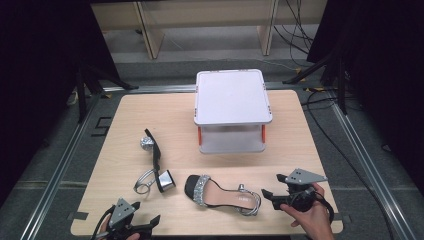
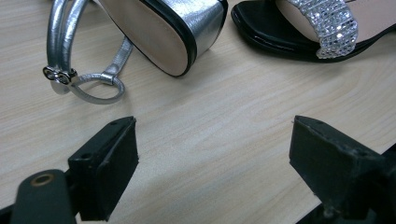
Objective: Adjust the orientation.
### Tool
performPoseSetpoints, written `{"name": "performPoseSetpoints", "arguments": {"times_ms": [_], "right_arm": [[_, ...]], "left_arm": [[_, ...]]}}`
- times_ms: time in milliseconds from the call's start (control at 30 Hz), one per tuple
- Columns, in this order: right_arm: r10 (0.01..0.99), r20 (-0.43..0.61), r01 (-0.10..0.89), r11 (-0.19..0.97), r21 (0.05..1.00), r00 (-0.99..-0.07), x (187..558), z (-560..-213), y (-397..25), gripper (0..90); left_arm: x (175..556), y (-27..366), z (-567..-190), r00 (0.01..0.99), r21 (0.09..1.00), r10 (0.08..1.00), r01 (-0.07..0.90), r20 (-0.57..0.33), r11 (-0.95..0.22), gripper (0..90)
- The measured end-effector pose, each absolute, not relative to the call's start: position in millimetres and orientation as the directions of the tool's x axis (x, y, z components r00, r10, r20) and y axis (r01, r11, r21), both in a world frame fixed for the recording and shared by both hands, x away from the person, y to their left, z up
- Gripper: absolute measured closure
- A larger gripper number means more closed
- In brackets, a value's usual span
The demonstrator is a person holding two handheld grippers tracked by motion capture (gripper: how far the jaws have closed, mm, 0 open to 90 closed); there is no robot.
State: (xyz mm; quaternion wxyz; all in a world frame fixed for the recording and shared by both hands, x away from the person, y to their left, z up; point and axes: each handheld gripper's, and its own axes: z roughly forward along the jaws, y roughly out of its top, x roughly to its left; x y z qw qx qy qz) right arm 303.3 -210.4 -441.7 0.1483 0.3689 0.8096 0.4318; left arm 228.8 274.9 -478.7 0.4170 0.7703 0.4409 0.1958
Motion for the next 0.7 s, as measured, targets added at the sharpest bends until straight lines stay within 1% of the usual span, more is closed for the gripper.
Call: {"name": "performPoseSetpoints", "arguments": {"times_ms": [33,67,100,133,167,200,267,300,333,467,533,667,700], "right_arm": [[0.724,0.081,0.471,0.356,0.807,-0.685,303,-441,-210,24.1],[0.722,0.11,0.489,0.339,0.804,-0.683,302,-440,-208,24.2],[0.722,0.11,0.489,0.339,0.804,-0.683,302,-440,-208,24.2],[0.704,0.104,0.467,0.346,0.814,-0.703,303,-438,-206,24.7],[0.695,0.119,0.472,0.342,0.813,-0.709,303,-436,-203,24.7],[0.687,0.104,0.453,0.351,0.819,-0.72,303,-435,-202,24.7],[0.674,0.133,0.466,0.342,0.816,-0.727,302,-433,-195,24.6],[0.674,0.133,0.466,0.342,0.816,-0.727,302,-433,-195,24.6],[0.658,0.118,0.441,0.351,0.826,-0.744,304,-431,-190,24.5],[0.635,0.118,0.437,0.373,0.819,-0.763,307,-430,-179,24.0],[0.599,0.104,0.415,0.409,0.813,-0.794,310,-428,-166,23.0],[0.577,0.096,0.404,0.433,0.806,-0.811,310,-427,-156,22.9],[0.559,0.084,0.385,0.447,0.807,-0.825,312,-426,-150,22.9]], "left_arm": [[229,275,-479,0.532,0.815,0.844,0.517,-0.068,-0.26,15.1],[229,274,-479,0.53,0.816,0.845,0.518,-0.069,-0.258,15.1],[229,274,-479,0.53,0.816,0.845,0.518,-0.069,-0.258,15.1],[229,274,-479,0.529,0.815,0.846,0.519,-0.071,-0.257,15.1],[229,274,-479,0.529,0.815,0.846,0.519,-0.07,-0.257,15.1],[229,274,-479,0.529,0.815,0.846,0.519,-0.07,-0.257,15.1],[229,274,-479,0.531,0.817,0.845,0.517,-0.07,-0.257,15.1],[229,274,-479,0.531,0.817,0.845,0.517,-0.07,-0.257,15.1],[229,274,-479,0.524,0.814,0.848,0.523,-0.073,-0.254,15.1],[229,274,-479,0.526,0.815,0.848,0.521,-0.071,-0.255,15.1],[229,274,-479,0.524,0.815,0.849,0.522,-0.073,-0.252,15.1],[229,274,-479,0.528,0.812,0.846,0.521,-0.067,-0.262,15.1],[229,273,-479,0.529,0.813,0.846,0.521,-0.068,-0.26,15.1]]}}
